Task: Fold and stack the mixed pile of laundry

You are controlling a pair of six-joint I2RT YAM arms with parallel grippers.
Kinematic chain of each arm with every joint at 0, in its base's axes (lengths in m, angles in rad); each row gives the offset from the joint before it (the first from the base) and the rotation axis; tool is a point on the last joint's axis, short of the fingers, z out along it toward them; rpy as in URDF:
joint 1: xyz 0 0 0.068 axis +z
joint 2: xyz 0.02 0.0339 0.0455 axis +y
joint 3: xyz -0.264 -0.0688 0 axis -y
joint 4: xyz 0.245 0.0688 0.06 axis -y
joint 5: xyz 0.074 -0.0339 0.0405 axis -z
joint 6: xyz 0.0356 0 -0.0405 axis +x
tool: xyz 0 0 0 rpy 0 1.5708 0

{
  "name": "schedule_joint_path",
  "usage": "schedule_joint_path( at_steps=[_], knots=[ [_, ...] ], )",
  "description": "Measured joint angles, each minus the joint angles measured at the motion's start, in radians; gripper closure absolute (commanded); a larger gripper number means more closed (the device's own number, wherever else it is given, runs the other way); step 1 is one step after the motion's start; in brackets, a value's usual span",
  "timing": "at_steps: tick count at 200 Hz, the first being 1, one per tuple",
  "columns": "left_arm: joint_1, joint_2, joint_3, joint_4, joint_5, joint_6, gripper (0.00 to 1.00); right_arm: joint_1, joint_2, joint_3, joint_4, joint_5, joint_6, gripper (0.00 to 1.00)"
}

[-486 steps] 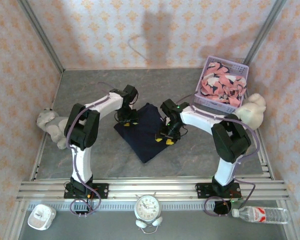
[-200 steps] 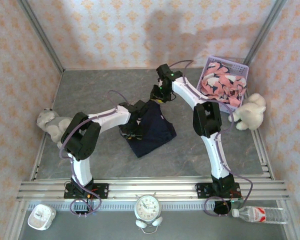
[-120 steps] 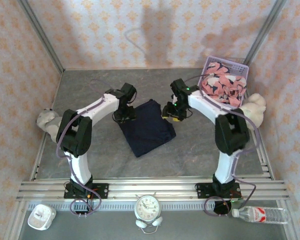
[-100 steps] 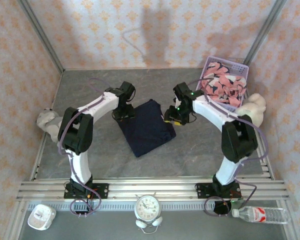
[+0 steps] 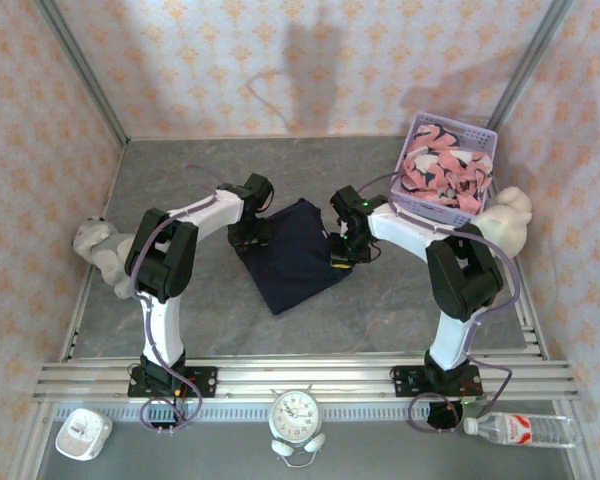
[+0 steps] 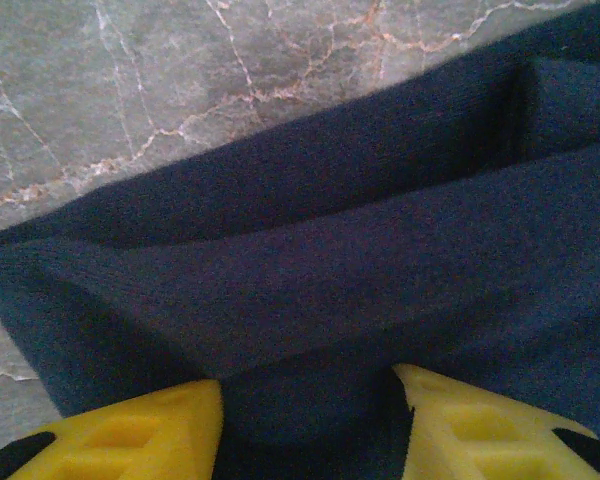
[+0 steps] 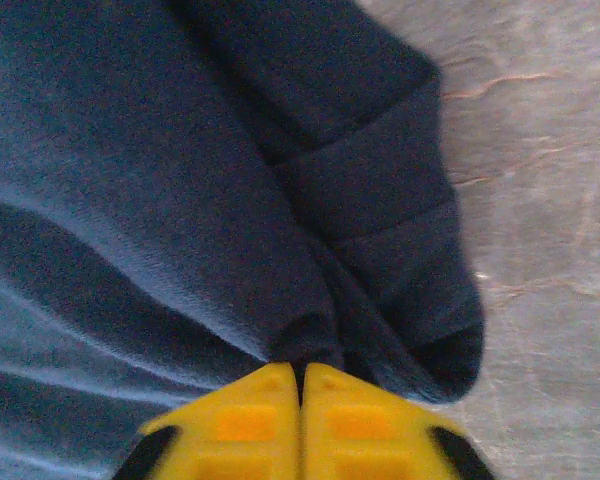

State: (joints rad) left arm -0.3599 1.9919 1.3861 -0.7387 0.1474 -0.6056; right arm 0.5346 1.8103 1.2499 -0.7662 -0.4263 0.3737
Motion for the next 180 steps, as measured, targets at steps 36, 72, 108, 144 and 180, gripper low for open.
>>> schedule_joint_path(
  at_steps=[36, 72, 108, 144, 180],
  knots=[
    [0.000, -0.007, -0.013, 0.011, 0.000, 0.001, 0.56, -0.027, -0.060, 0.005, -0.011, 0.063, -0.005, 1.00],
    [-0.003, -0.016, -0.027, 0.026, 0.002, 0.004, 0.57, -0.084, -0.152, 0.003, 0.021, 0.094, -0.010, 1.00],
    [-0.006, -0.022, -0.034, 0.031, 0.002, 0.004, 0.50, -0.092, -0.021, -0.032, 0.090, 0.105, -0.012, 0.74],
    [-0.006, -0.034, -0.033, 0.025, 0.021, 0.000, 0.42, -0.090, 0.003, -0.029, 0.084, 0.122, -0.012, 0.57],
    [-0.007, -0.117, -0.019, -0.035, 0.055, 0.001, 0.43, -0.069, -0.138, 0.013, 0.003, 0.183, -0.018, 0.66]
  ],
)
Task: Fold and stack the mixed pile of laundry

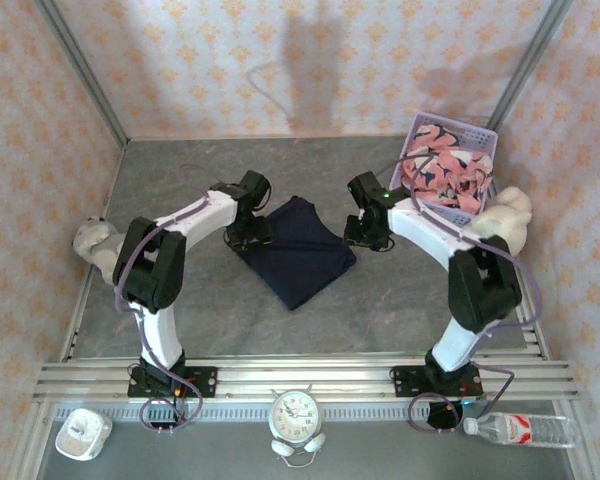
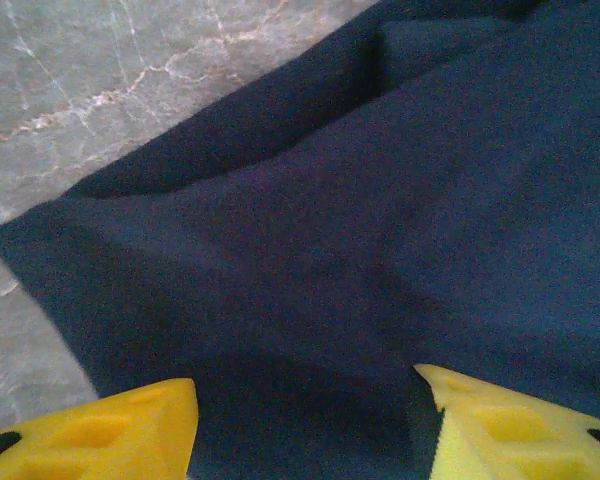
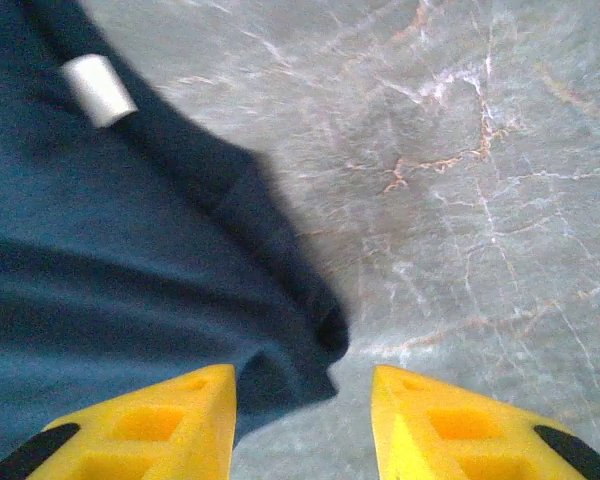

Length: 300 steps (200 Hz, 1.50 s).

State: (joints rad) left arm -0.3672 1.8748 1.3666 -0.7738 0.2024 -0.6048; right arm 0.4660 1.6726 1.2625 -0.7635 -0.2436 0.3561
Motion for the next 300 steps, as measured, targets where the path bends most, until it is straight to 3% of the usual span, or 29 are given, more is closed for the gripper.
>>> schedule_joint_path(
  at_steps=[27, 76, 105, 137, 160, 181, 205, 219, 259, 300],
  knots=[
    [-0.007, -0.008, 0.054, 0.003, 0.003, -0.001, 0.47, 0.074, -0.046, 0.003, 0.013, -0.029, 0.044, 0.81],
    [-0.014, 0.167, 0.144, 0.034, 0.001, -0.024, 0.50, 0.110, 0.122, 0.002, 0.093, -0.074, 0.137, 0.90],
    [-0.014, 0.201, 0.162, 0.035, -0.008, -0.046, 0.51, 0.110, 0.176, -0.013, 0.064, -0.017, 0.173, 0.90],
    [-0.014, 0.204, 0.162, 0.034, -0.013, -0.061, 0.50, 0.085, 0.080, -0.157, 0.050, 0.008, 0.200, 0.89],
    [-0.014, 0.203, 0.165, 0.034, -0.009, -0.065, 0.43, 0.037, 0.003, -0.210, 0.016, 0.016, 0.210, 0.89],
    [-0.014, 0.203, 0.189, 0.014, -0.004, -0.055, 0.37, 0.011, -0.031, -0.197, 0.007, 0.024, 0.214, 0.84],
    [-0.014, 0.203, 0.257, -0.019, -0.004, -0.002, 0.34, 0.009, -0.042, -0.159, 0.000, 0.035, 0.216, 0.57],
    [-0.014, 0.203, 0.306, -0.031, -0.005, 0.048, 0.33, 0.008, -0.049, -0.147, 0.001, 0.041, 0.220, 0.49],
    [-0.042, 0.220, 0.422, -0.048, 0.004, 0.187, 0.36, -0.008, -0.065, -0.134, -0.008, 0.047, 0.239, 0.46],
    [-0.143, 0.288, 0.430, -0.060, 0.021, 0.233, 0.33, -0.012, -0.066, -0.091, -0.022, 0.067, 0.264, 0.39]
  ],
)
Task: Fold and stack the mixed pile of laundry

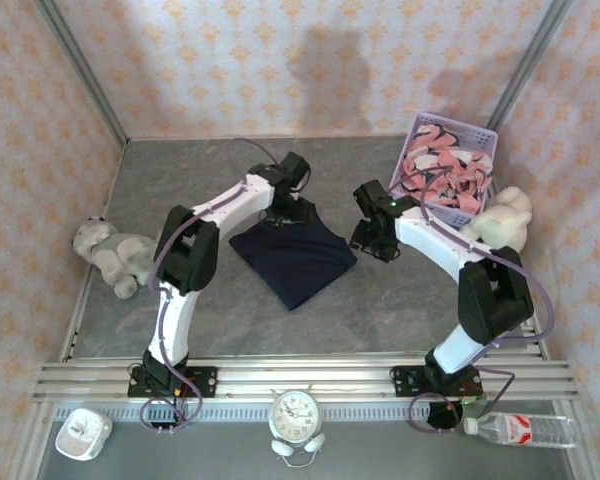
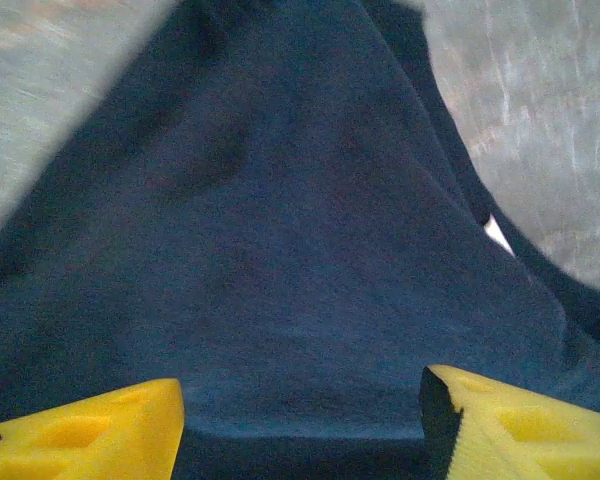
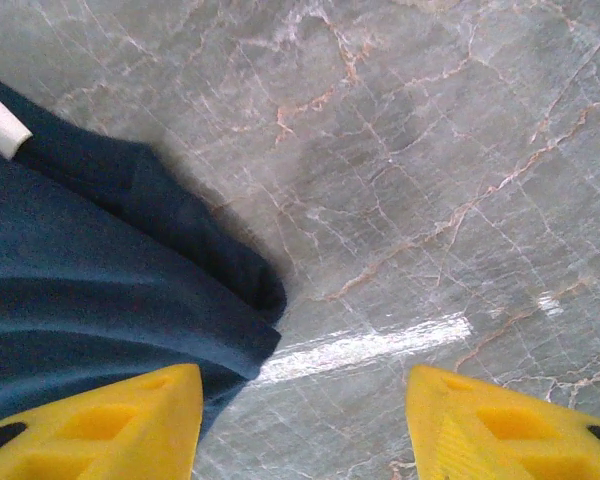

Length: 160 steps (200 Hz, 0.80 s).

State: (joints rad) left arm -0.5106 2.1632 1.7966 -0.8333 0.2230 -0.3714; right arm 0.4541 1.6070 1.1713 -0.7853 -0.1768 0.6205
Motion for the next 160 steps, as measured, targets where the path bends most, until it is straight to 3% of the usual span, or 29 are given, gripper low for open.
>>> schedule_joint_path(
  at_steps=[44, 80, 103, 126, 160],
  knots=[
    [-0.116, 0.019, -0.052, -0.027, -0.068, 0.000, 0.29, 0.000, -0.001, 0.013, -0.018, 0.025, 0.033, 0.26],
    [-0.101, 0.051, -0.039, -0.051, -0.083, -0.016, 0.30, -0.006, -0.001, 0.045, -0.058, 0.055, 0.045, 0.13],
    [-0.032, 0.078, 0.001, -0.061, -0.072, -0.048, 0.30, -0.025, -0.001, 0.089, -0.087, 0.082, 0.047, 0.07],
    [0.095, 0.119, 0.072, -0.069, -0.071, -0.058, 0.30, -0.058, -0.001, 0.134, -0.107, 0.106, 0.035, 0.01],
    [0.293, 0.243, 0.290, -0.119, -0.083, -0.048, 0.30, -0.129, 0.002, 0.190, -0.122, 0.122, 0.021, 0.01]
  ],
)
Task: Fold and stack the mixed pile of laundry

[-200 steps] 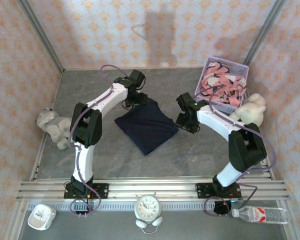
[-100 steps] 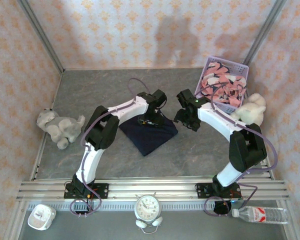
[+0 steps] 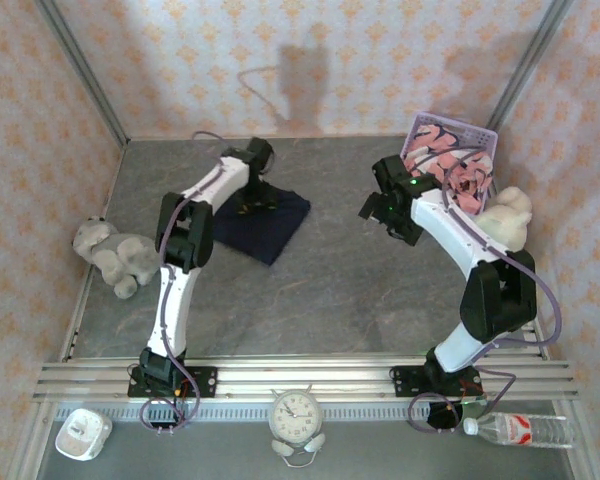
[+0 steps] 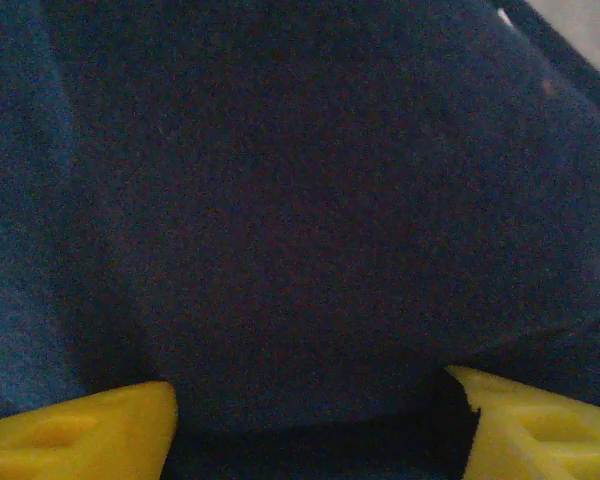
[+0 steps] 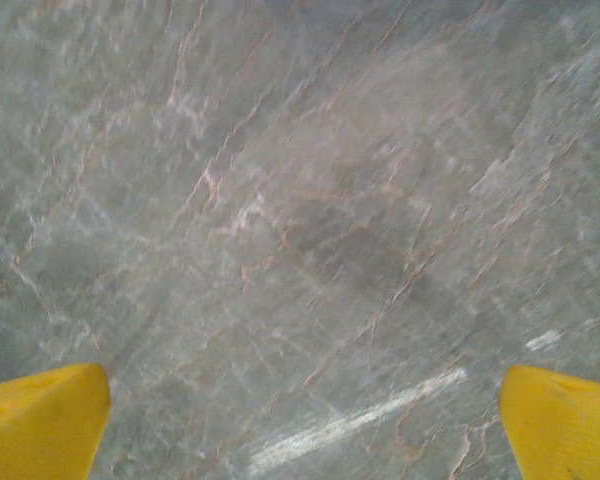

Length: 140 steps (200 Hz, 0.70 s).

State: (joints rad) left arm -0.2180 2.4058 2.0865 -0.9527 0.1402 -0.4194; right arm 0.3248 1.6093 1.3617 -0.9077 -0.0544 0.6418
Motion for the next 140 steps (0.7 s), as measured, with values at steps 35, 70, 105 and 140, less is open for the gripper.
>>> schedule_joint_path(
  at_steps=[35, 70, 105, 140],
  knots=[
    [0.151, 0.114, 0.203, -0.052, 0.000, 0.002, 0.30, -0.081, 0.033, 0.071, -0.009, 0.003, -0.012, 0.01],
    [0.275, 0.154, 0.277, -0.082, 0.001, -0.002, 0.30, -0.162, 0.108, 0.164, -0.013, 0.006, -0.022, 0.01],
    [0.409, 0.158, 0.286, -0.093, 0.009, -0.025, 0.30, -0.255, 0.222, 0.305, -0.022, 0.006, -0.026, 0.01],
    [0.522, 0.173, 0.324, -0.111, 0.010, -0.024, 0.29, -0.326, 0.421, 0.578, -0.056, 0.024, -0.025, 0.00]
  ],
)
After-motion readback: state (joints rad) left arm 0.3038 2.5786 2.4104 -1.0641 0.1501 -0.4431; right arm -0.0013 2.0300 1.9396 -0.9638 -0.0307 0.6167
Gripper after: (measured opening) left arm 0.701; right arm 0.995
